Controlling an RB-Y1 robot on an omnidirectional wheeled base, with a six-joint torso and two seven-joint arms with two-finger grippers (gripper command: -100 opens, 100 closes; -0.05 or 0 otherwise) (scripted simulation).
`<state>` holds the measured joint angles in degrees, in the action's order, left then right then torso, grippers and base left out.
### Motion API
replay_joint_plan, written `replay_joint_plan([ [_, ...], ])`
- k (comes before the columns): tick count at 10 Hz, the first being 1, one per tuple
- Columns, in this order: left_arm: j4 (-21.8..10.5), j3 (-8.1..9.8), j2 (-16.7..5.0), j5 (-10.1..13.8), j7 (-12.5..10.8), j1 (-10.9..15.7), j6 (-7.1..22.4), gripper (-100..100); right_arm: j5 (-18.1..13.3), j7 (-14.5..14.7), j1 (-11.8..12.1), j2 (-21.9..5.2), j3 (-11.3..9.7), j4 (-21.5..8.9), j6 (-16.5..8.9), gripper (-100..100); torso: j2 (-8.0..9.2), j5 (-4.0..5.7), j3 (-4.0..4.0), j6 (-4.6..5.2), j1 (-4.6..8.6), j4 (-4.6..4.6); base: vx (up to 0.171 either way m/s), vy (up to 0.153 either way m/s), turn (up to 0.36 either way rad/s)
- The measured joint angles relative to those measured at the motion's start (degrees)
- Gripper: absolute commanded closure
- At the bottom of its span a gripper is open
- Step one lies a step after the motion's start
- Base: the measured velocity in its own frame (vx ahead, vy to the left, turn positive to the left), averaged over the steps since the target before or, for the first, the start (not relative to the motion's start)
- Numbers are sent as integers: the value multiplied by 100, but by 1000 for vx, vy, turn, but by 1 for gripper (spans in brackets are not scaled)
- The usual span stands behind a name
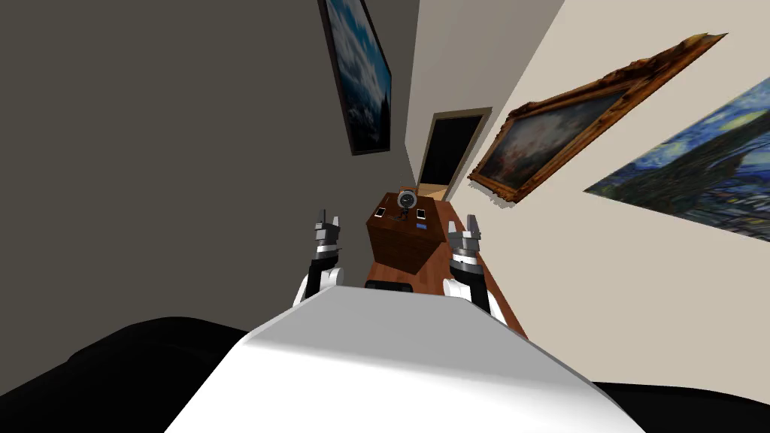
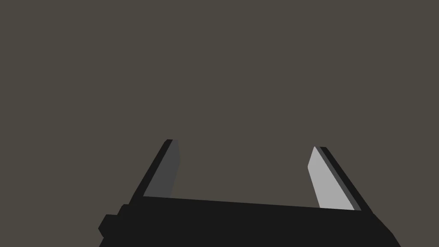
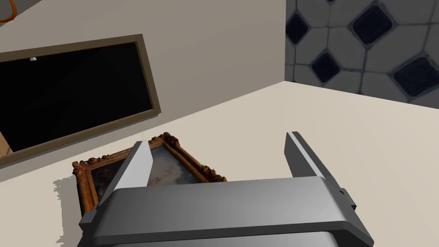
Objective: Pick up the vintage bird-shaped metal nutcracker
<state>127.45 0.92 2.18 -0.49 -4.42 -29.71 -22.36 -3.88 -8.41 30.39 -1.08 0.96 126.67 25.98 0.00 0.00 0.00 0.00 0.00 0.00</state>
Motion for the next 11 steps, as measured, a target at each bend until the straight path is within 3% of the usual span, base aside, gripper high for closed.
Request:
replay_joint_plan([
  [5,0,-15,-2,-2,-3,8,0,0,-102,685,-651,-372,228,-340,-581,-100,23,-3,13,-17,-11,-5,-51,-4,156],
  [11,1,-40,-5,-5,-9,25,3,0,-221,1491,-1338,-591,446,-795,-1325,-100,62,-18,37,-47,-61,-12,-30,-26,169],
])
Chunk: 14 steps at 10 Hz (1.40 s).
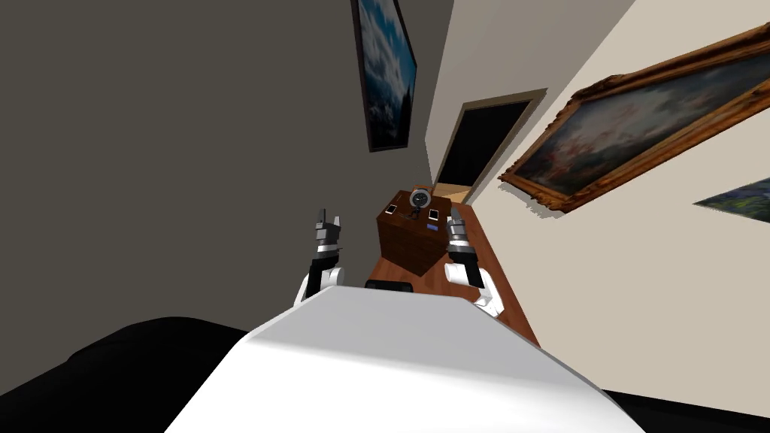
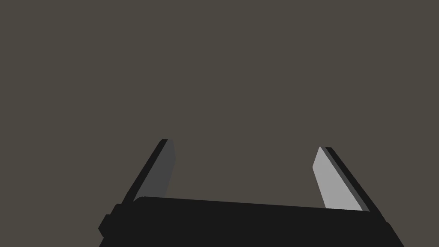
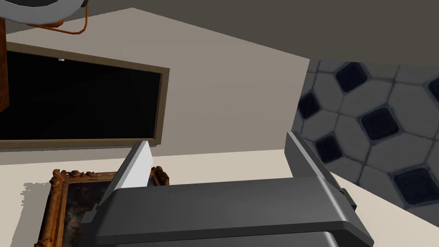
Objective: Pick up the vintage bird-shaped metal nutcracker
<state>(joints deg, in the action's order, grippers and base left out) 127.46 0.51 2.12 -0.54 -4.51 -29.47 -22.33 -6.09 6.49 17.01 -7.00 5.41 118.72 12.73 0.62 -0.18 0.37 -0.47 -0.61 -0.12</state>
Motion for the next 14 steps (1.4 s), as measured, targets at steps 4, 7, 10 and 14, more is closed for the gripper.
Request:
replay_joint_plan([
  [4,0,-4,-1,0,-1,1,0,0,-83,555,-492,-123,147,-399,-496,-100,1,-2,1,-3,-5,0,-20,-37,164],
  [7,0,-4,-1,0,-1,2,0,0,-164,1001,-956,-234,278,-798,-947,-100,1,0,0,-7,1,0,-24,-49,162],
  [10,0,-3,-1,0,-1,1,0,0,-235,1462,-1362,-323,383,-1128,-1401,-100,-1,1,0,-1,6,0,-16,-66,185],
  [14,0,-3,-1,0,-1,0,0,0,-345,2133,-1911,-447,537,-1630,-2017,-100,-5,1,-3,1,4,1,-12,-51,128],
])
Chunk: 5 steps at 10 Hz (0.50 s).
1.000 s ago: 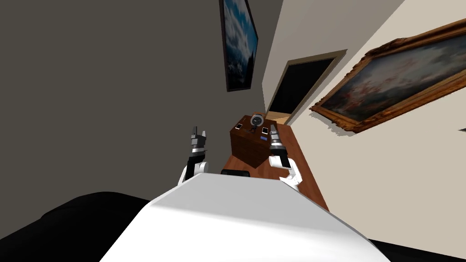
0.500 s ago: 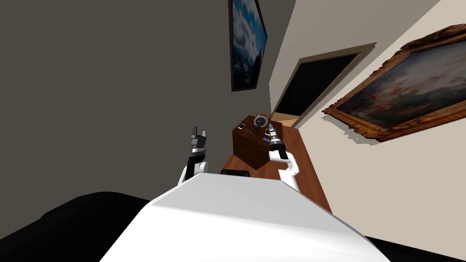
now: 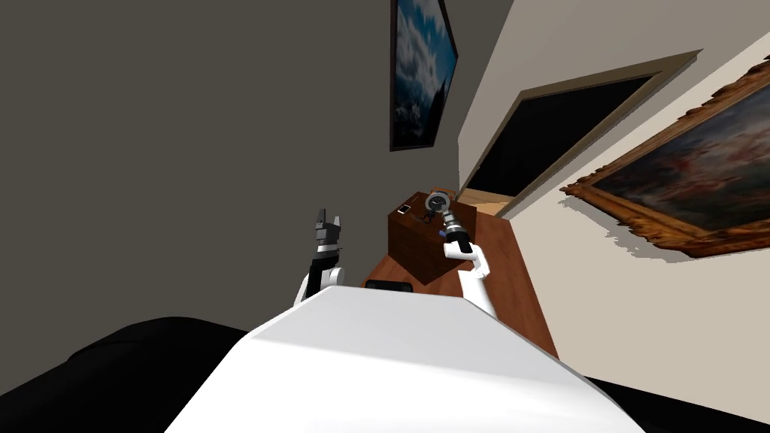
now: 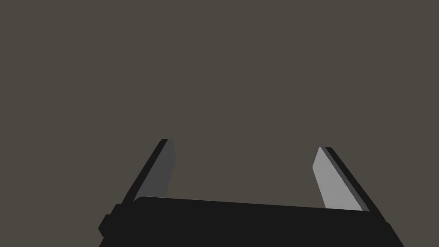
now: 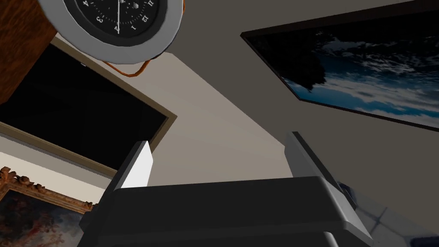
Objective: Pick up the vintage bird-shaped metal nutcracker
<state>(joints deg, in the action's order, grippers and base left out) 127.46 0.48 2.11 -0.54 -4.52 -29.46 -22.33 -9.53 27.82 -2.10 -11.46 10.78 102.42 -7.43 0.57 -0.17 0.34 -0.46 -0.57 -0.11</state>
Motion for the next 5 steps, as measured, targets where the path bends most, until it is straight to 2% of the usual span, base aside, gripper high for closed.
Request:
replay_joint_plan([
  [1,0,0,0,0,0,0,0,0,-9,95,-52,-2,9,-25,-111,-100,2,-1,1,1,-7,0,-17,-52,220],
  [3,0,0,0,0,0,0,0,0,-63,383,-304,-54,81,-249,-425,-100,0,0,0,-2,-1,0,-24,-70,214],
  [5,0,0,0,0,0,0,0,0,-112,704,-639,-140,175,-593,-698,-100,2,1,1,0,3,-1,-15,-49,69],
])
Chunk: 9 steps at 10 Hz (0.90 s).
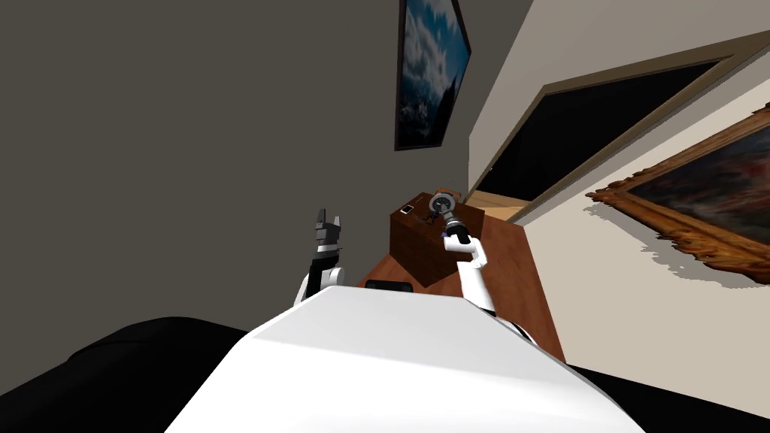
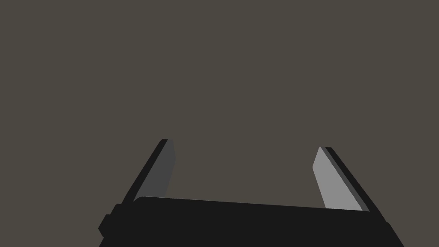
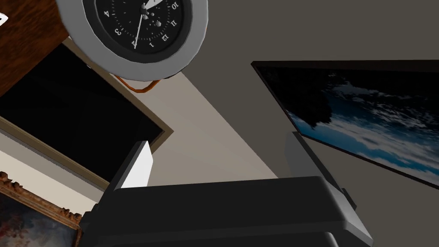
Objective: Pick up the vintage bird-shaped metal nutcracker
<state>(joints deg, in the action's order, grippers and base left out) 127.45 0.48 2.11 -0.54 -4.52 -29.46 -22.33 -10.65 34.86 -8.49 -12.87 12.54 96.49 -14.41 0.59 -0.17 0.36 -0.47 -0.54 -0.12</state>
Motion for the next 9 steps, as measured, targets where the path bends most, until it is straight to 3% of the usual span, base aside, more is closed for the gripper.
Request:
replay_joint_plan([
  [6,0,0,0,0,0,-1,0,0,-117,809,-687,-132,179,-645,-856,-100,-2,-2,-2,3,-12,1,-21,-53,177],
  [9,0,0,0,0,0,0,0,0,-194,1269,-1155,-226,311,-1091,-1350,-100,-2,0,-1,-2,0,1,-24,-67,191],
])
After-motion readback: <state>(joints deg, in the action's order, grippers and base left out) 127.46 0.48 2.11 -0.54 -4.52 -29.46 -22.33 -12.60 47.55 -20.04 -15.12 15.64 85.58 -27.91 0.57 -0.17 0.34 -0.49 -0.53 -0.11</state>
